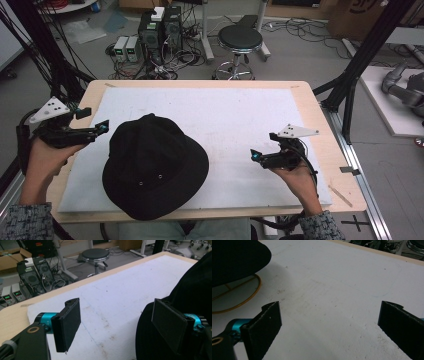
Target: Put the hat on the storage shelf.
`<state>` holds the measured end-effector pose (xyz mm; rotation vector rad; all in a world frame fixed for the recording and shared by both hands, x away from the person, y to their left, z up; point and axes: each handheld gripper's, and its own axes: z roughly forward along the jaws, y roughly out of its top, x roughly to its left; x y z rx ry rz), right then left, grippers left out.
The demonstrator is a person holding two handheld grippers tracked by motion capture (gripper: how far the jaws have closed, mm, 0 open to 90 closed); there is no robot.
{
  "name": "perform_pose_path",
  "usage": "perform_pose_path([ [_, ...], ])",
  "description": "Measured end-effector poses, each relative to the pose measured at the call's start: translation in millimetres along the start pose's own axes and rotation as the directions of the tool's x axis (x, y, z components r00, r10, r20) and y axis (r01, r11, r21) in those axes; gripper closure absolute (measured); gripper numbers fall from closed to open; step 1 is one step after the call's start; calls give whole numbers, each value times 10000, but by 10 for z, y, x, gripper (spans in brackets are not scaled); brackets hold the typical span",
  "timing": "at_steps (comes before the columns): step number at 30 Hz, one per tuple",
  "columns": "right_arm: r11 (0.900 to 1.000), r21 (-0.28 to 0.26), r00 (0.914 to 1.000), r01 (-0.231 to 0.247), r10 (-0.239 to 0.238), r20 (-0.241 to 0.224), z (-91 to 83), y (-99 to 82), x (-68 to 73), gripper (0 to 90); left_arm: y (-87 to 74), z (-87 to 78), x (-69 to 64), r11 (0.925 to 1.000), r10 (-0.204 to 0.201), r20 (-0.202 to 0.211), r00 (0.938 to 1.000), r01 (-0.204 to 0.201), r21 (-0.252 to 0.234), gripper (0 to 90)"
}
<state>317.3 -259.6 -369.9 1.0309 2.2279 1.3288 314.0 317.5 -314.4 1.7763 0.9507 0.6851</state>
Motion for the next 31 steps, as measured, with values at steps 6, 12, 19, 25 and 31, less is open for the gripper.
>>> perform_pose_path([
  [6, 10000, 17, 10000, 81, -81, 26, 20, 14, 10, 47, -61, 41, -1, 9993, 112, -163, 9998, -106, 347, 237],
  [12, 9999, 92, 9999, 125, -125, 7, 43, 17, 20, 47, -65, 23, 6, 9993, 134, -215, 9997, -126, 356, 237],
  [19, 9999, 71, 10000, 88, -88, 9, 31, 17, 23, 47, -60, 32, -6, 9991, 169, -197, 9997, -162, 384, 237],
  [25, 9999, 93, 9999, 120, -120, -15, 42, 17, 26, 47, -62, 35, -4, 9991, 173, -201, 9996, -165, 385, 238],
  [31, 9999, 99, 10000, 76, -76, -17, 34, 14, 21, 47, -65, 60, 3, 9991, 143, -197, 9997, -135, 402, 238],
])
